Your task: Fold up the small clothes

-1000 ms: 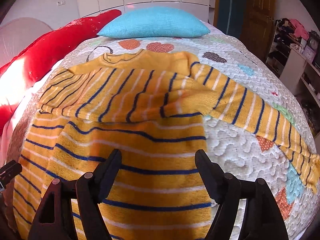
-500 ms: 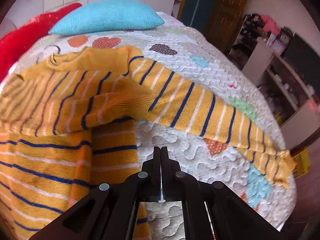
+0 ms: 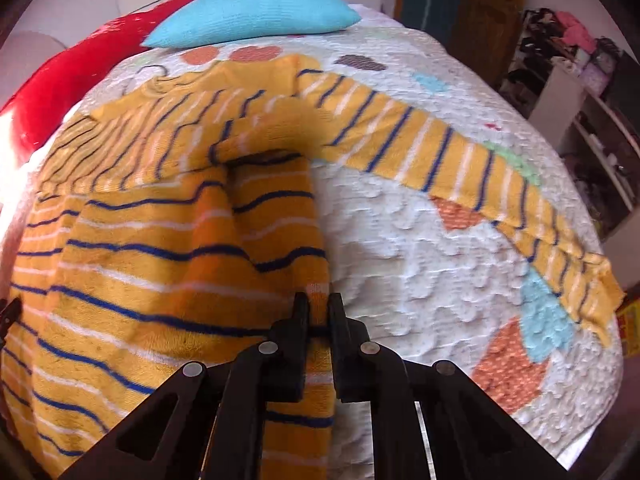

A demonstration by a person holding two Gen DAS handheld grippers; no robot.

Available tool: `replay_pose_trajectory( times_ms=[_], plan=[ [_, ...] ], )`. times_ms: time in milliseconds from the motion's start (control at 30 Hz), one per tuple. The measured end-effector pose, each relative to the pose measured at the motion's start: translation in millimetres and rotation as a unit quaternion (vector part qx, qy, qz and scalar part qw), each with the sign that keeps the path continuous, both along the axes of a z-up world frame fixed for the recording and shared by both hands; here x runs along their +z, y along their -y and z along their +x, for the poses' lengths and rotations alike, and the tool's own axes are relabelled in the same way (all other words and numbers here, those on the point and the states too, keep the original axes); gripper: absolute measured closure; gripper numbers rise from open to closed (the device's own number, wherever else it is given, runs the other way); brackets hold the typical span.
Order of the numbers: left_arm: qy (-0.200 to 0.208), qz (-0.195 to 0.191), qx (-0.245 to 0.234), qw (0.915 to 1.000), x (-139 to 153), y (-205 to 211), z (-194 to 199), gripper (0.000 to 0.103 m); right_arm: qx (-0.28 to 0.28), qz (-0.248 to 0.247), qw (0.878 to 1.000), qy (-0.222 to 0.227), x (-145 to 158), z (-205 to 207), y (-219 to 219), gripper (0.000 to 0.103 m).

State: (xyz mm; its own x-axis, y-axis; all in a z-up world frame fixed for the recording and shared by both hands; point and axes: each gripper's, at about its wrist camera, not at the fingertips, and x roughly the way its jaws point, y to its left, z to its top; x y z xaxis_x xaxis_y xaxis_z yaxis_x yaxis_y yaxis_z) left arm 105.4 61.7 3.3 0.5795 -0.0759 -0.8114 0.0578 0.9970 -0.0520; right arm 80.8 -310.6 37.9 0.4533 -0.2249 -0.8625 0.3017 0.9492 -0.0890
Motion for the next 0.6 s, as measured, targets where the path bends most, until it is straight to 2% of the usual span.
replay_pose_trajectory(
  times_ms=[67,100,167,200,233,300,433,600],
  plan=[
    [0.0,0.0,-0.001,1.0,0,0,0,0.028,-0.038,-0.031,0.999,-0.001,5,-7,20,0.094],
    [-0.001,-0.001,-0.001,1.0,0,0,0,0.028,-0.042,-0.015,0.999,0.01,9,-13,30,0.094],
    [0.0,-0.001,-0.001,1.0,0,0,0,0.025,-0.042,0.054,0.997,0.042,19,-29,53,0.091],
    [0.0,-0.002,-0.002,1.0,-1,0,0,0.024,-0.057,0.066,0.995,0.052,23,-39,64,0.08],
    [0.0,-0.002,-0.002,1.0,-1,0,0,0.023,-0.073,0.077,0.992,0.064,27,-47,75,0.061],
    [0.001,0.0,-0.001,1.0,-1,1,0,0.021,-0.106,0.113,0.983,0.096,31,-69,102,0.042],
    [0.004,0.005,0.002,1.0,-2,2,0,0.018,-0.173,0.211,0.952,0.14,19,-101,156,0.041],
    [0.006,0.007,0.003,0.9999,-3,2,1,0.016,-0.231,0.27,0.919,0.173,-3,-110,202,0.041]
  ],
)
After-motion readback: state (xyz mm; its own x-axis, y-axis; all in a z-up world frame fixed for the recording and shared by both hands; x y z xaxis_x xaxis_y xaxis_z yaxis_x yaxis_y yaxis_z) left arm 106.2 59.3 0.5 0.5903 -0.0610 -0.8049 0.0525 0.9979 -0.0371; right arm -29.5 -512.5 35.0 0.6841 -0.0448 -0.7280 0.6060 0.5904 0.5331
